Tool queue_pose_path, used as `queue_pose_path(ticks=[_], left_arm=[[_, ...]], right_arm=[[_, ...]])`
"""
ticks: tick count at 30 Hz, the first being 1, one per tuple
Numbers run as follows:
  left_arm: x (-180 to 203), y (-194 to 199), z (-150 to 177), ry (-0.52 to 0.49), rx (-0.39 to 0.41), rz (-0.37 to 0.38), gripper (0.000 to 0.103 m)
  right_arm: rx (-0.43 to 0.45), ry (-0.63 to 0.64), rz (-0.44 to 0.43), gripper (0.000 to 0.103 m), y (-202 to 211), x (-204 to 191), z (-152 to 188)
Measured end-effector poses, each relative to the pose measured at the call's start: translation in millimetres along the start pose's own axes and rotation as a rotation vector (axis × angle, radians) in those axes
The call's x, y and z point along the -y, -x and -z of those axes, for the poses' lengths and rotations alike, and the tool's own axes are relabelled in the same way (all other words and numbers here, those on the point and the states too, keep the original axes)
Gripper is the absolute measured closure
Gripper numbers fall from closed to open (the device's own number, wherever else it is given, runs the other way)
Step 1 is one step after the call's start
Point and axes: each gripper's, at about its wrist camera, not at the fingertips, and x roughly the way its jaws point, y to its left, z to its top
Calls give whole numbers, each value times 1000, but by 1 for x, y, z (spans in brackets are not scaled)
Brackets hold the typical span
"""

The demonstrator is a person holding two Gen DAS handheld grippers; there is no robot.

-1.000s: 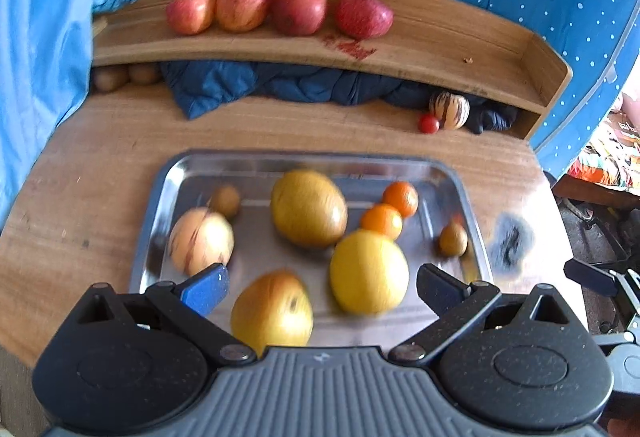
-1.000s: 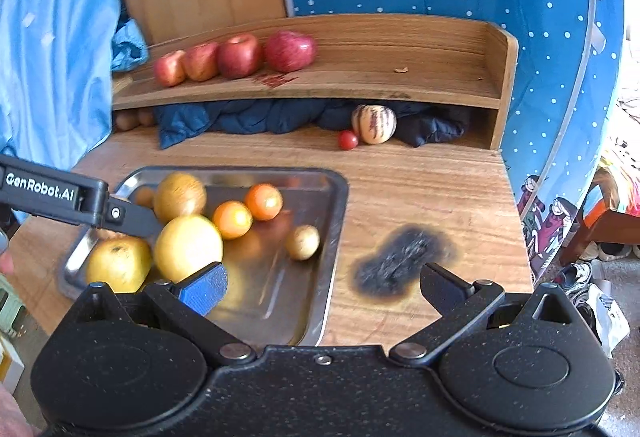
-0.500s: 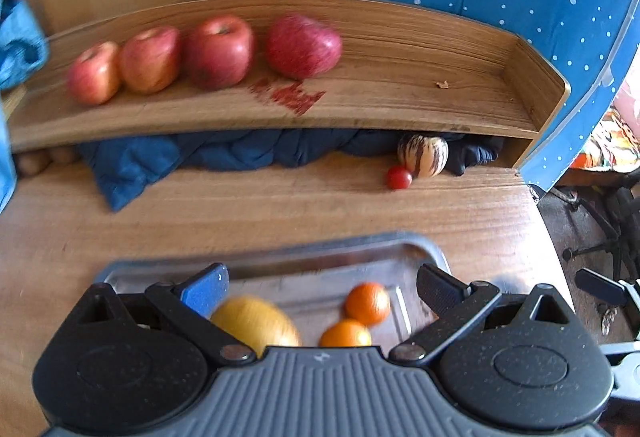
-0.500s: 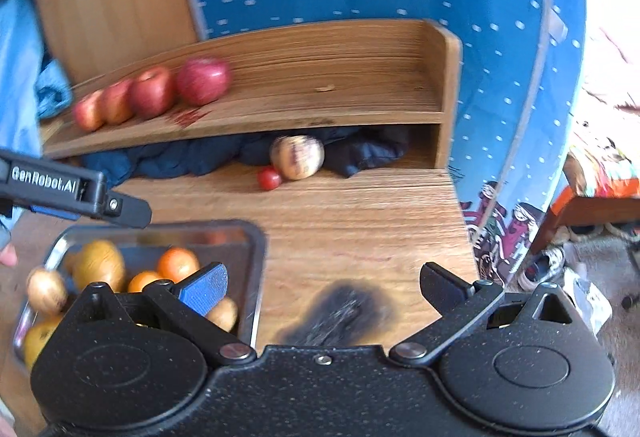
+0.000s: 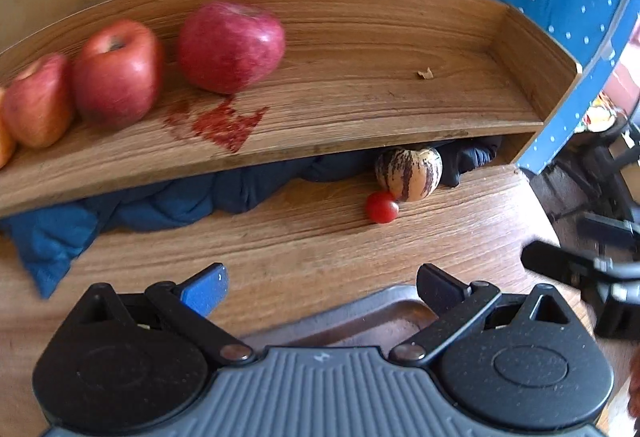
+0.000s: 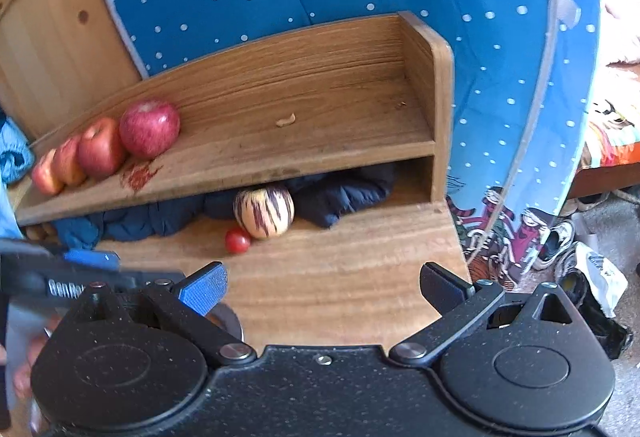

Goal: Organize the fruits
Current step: 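Close left tool on the red cherry tomato while right tool grasps the striped pepino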

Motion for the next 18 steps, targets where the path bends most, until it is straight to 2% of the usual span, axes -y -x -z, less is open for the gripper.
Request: queue_pose_path(ticks=[4, 10, 16, 18], left_arm=[[3, -11, -5, -100, -10, 24, 1], [6, -21, -11, -197, 11, 69, 2], [13, -29, -15, -266, 65, 101, 12], [16, -32, -14, -291, 66, 113, 20]], right_arm=[[-17, 10, -27, 2, -19, -5, -11], [-66, 55, -63, 12, -51, -18, -23], [-92, 47, -84, 16, -72, -26, -28], [-99, 52, -85, 20, -76, -28, -30]])
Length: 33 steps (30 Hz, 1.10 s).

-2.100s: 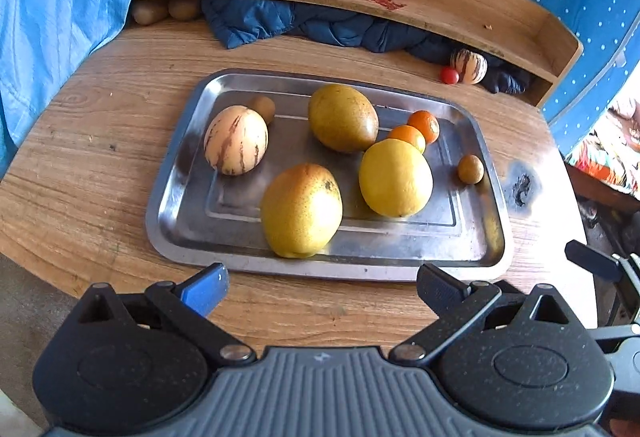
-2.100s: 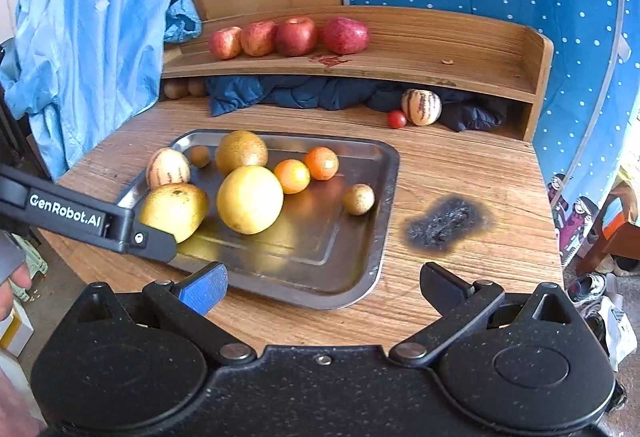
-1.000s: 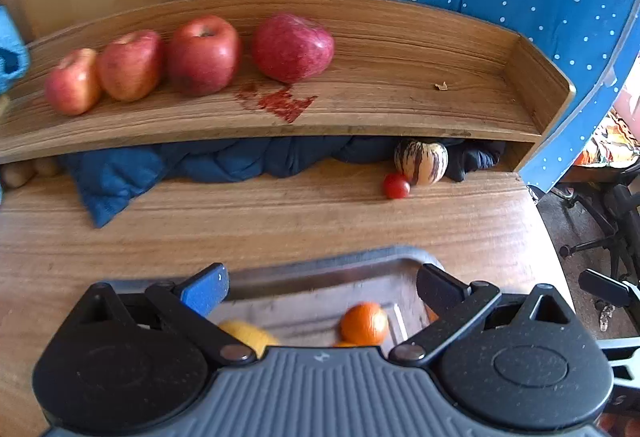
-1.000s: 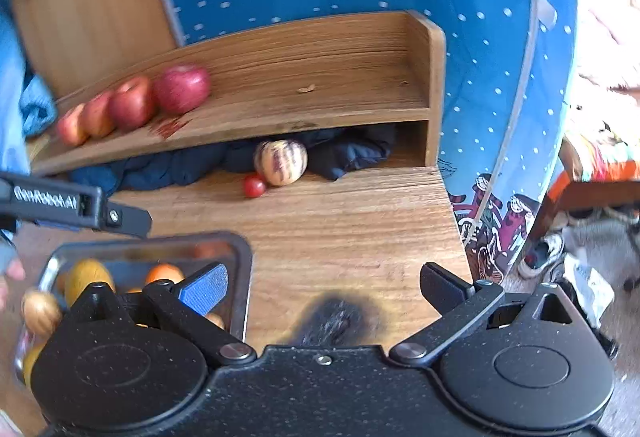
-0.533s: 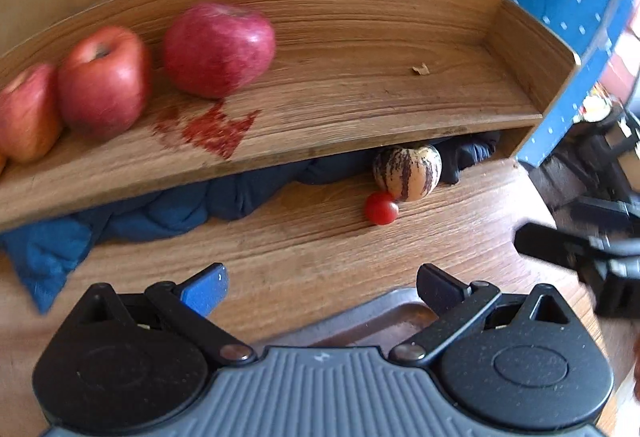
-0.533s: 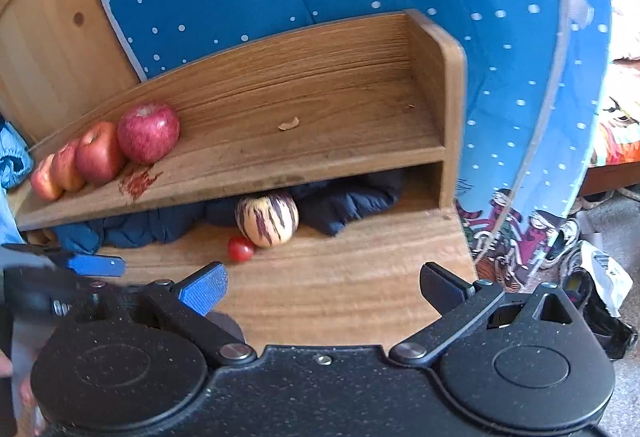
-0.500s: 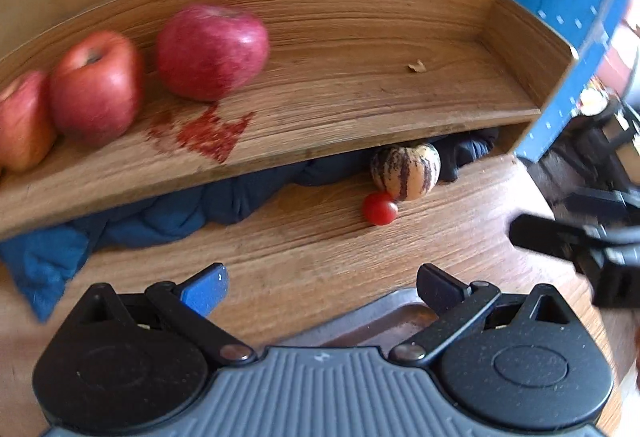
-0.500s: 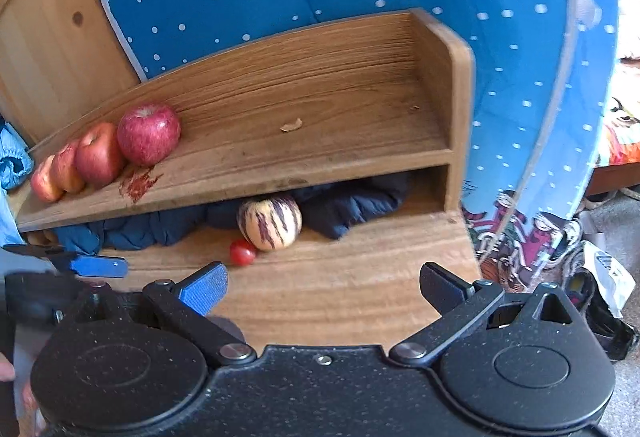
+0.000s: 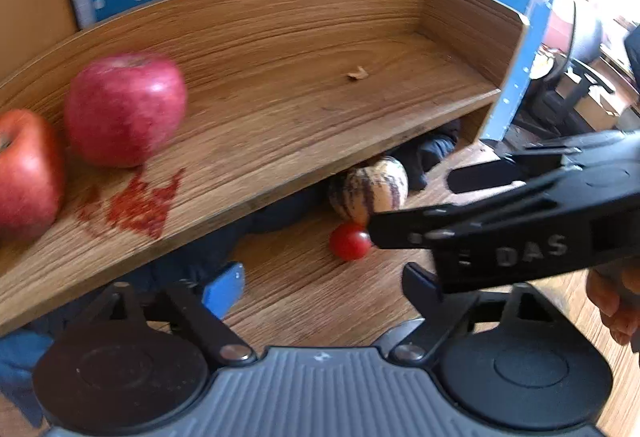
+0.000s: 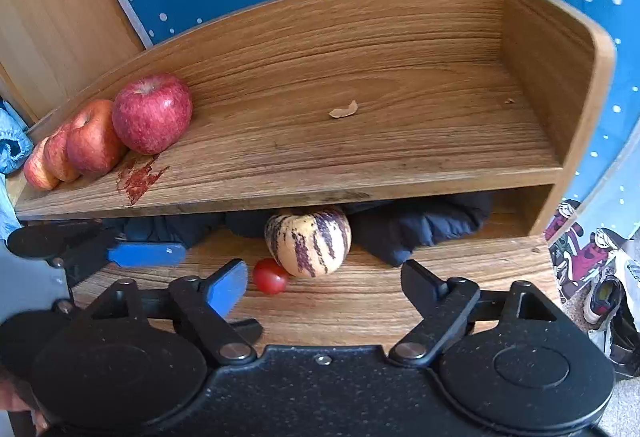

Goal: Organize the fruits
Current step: 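Close left tool on the red cherry tomato while right tool grasps the striped pepino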

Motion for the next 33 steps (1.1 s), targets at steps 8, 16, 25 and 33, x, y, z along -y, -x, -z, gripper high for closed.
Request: queue_pose_path(ticks=[8, 16, 25, 33], left_arm=[[1, -11, -3, 20, 17, 62, 43], [-3, -24, -11, 40, 26, 78, 59], [-2, -29, -14, 38, 34, 106, 73], [0, -27, -13, 44, 25, 100, 78]], right_arm=[[1, 12, 28, 37, -11, -5, -7], [-30, 30, 11, 41, -25, -11, -14], [-26, 19, -3, 48, -25, -5, -17], [-7, -4, -16, 49, -16, 0, -13]])
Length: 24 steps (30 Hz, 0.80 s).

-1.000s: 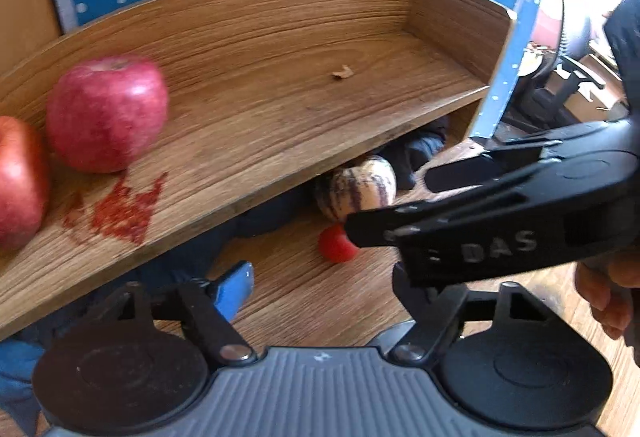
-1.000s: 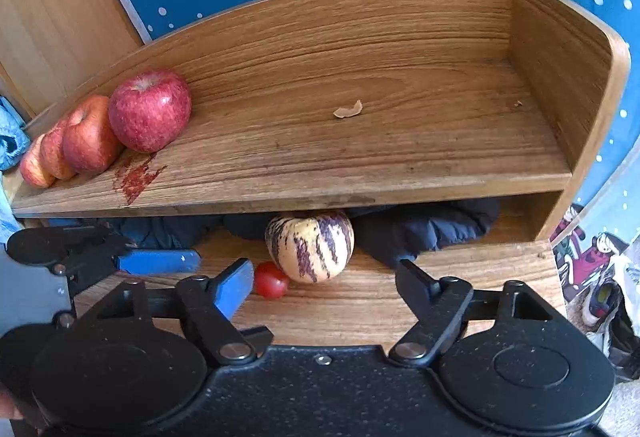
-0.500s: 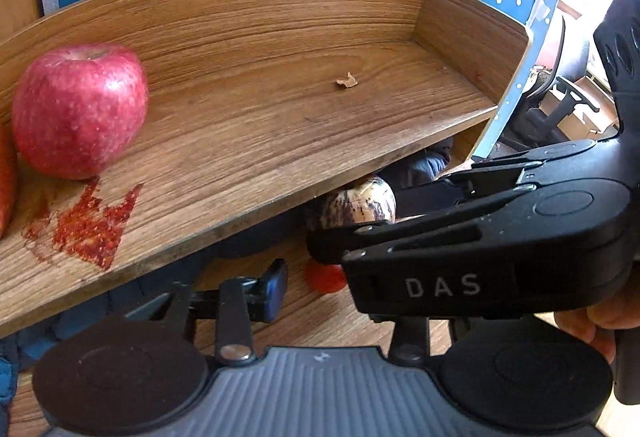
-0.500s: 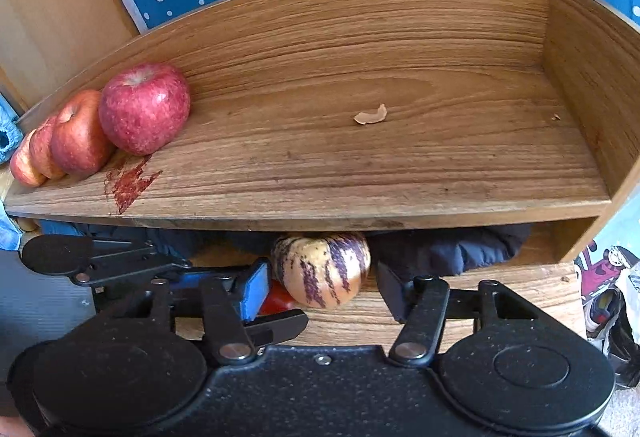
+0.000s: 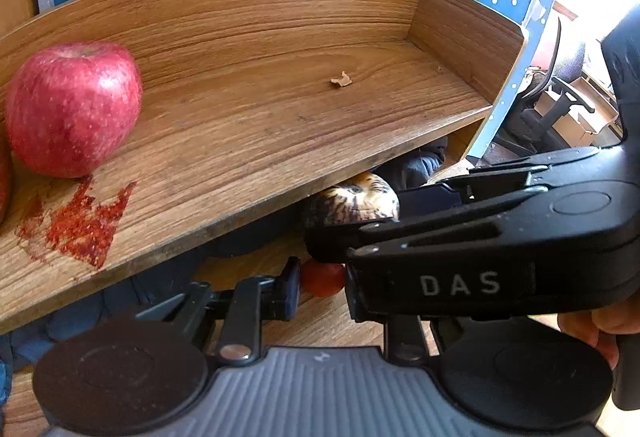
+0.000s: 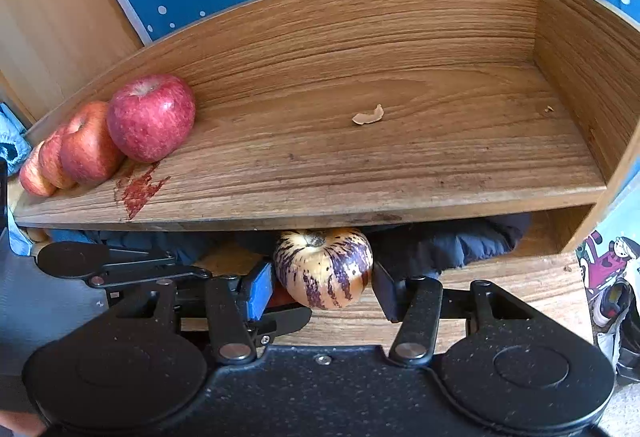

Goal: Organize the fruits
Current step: 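Close left tool on the red cherry tomato while right tool grasps the striped pepino, then carry tomato and pepino over the tray and open both tools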

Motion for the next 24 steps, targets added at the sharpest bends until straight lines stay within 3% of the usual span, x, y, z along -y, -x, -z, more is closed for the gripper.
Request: queue_pose_path(ticks=[12, 24], left_arm=[[-5, 25, 14, 50, -3, -38, 78], [-7, 73, 37, 130, 26, -102, 78]], right_arm=[[30, -54, -12, 48, 26, 0, 20], [45, -24, -59, 48, 55, -16, 45]])
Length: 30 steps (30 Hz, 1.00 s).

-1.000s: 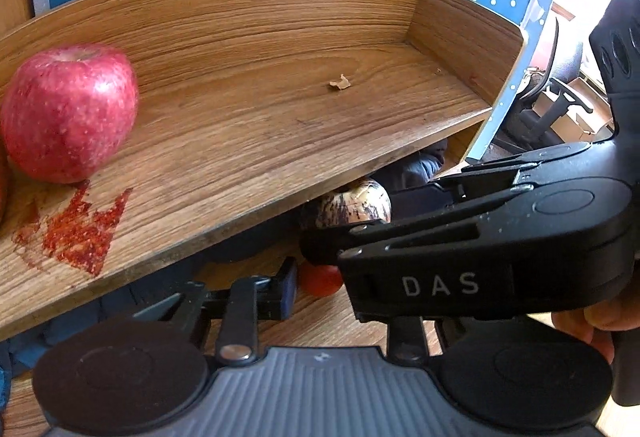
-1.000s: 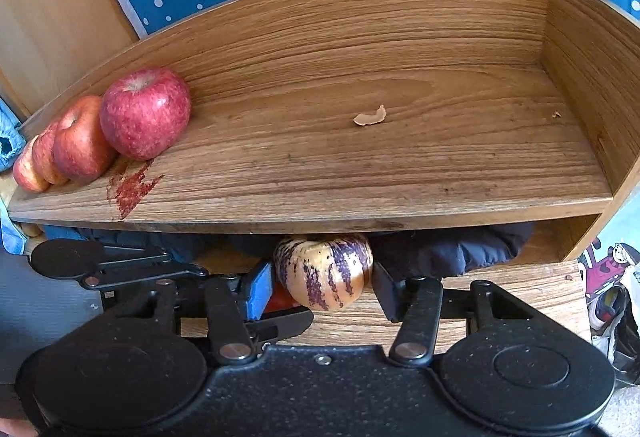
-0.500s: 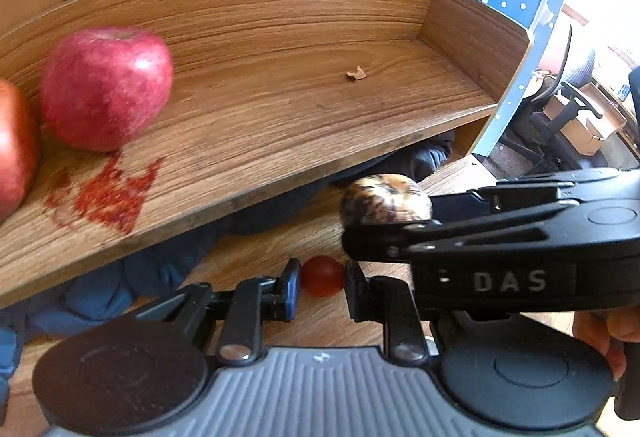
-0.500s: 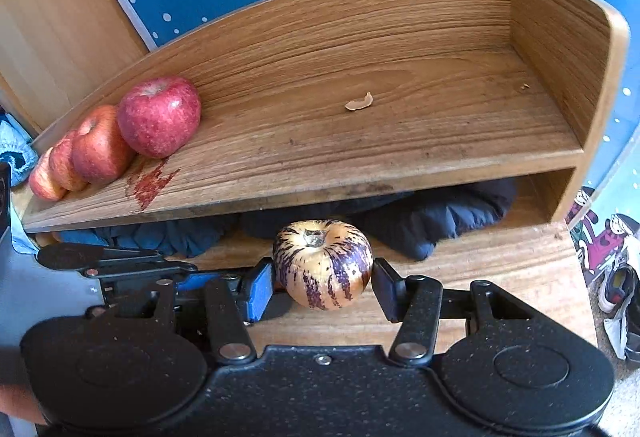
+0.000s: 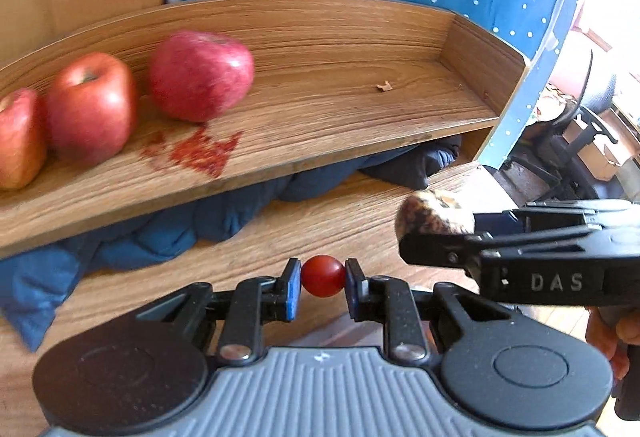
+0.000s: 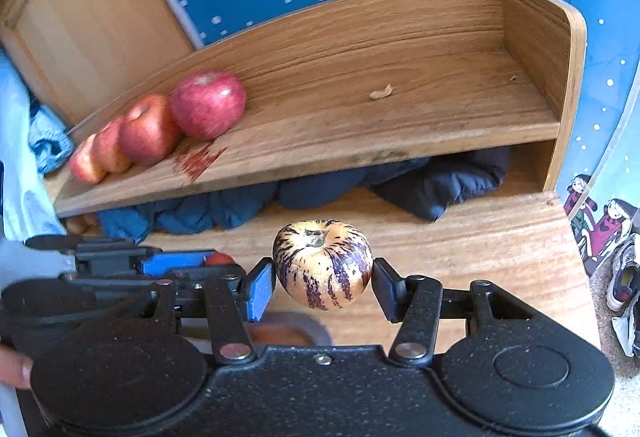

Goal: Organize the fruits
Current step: 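Carry tomato and pepino over the tray and open both tools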

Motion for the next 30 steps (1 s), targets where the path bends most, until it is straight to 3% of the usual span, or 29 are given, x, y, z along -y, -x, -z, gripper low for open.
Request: queue_pose_path(ticks=[10, 26, 30], left_arm=[[-12, 23, 27, 105, -37, -61, 78], [-17, 28, 49, 184, -69, -77, 77], [-18, 29, 49, 212, -69, -95, 69]], right_arm=[[-66, 67, -39, 48, 5, -16, 27], [-87, 157, -24, 48, 3, -32, 31], [-83, 161, -16, 45, 3, -33, 31]])
